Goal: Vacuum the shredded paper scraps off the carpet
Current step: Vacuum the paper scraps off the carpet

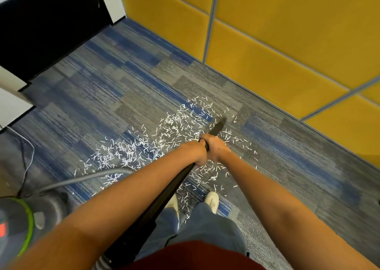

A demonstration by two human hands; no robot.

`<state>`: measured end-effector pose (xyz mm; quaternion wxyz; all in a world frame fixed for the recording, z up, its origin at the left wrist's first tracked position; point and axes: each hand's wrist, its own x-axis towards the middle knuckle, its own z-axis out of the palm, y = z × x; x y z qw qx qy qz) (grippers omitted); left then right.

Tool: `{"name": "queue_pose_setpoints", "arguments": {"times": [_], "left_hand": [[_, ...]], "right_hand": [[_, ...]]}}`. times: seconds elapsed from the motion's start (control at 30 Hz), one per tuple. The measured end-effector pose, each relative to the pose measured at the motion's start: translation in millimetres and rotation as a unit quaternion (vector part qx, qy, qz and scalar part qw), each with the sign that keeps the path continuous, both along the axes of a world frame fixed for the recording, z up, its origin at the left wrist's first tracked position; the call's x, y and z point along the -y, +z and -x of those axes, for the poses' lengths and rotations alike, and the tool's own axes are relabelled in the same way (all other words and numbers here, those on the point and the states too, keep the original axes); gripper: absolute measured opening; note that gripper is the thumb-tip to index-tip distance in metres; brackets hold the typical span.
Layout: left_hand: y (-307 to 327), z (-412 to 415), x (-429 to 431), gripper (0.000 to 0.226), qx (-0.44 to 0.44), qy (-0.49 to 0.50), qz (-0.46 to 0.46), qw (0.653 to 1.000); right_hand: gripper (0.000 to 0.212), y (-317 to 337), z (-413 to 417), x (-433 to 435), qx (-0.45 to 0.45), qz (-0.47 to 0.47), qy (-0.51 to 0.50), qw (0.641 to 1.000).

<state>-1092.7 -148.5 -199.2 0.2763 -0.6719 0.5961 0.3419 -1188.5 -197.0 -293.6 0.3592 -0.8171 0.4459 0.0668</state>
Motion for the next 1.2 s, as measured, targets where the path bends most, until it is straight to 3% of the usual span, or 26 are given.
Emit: {"name": "queue_pose_setpoints", "arguments": {"times": [0.27, 0.5, 0.73, 1.2], "left_hand": [[5, -41, 1, 0.071, 0.0, -0.004, -0.01, 1.0], [12, -24, 15, 0.079, -0.006, -0.012, 0.004, 1.0], [18, -7, 45, 0.08, -0.023, -0.033, 0.012, 0.999], [21, 9, 64, 0.053, -0.008, -0.006, -0.003, 1.0]], "right_hand": [[0.03, 0, -43, 2, 0.001, 0.006, 0.001, 1.0], [0.03, 1, -25, 13, 0.035, 0.026, -0.011, 0.999], [0.042, 2, 1, 47, -0.002, 0.025, -0.017, 1.0], [0.032, 0, 15, 61, -0.001, 0.019, -0.022, 1.0]]}}
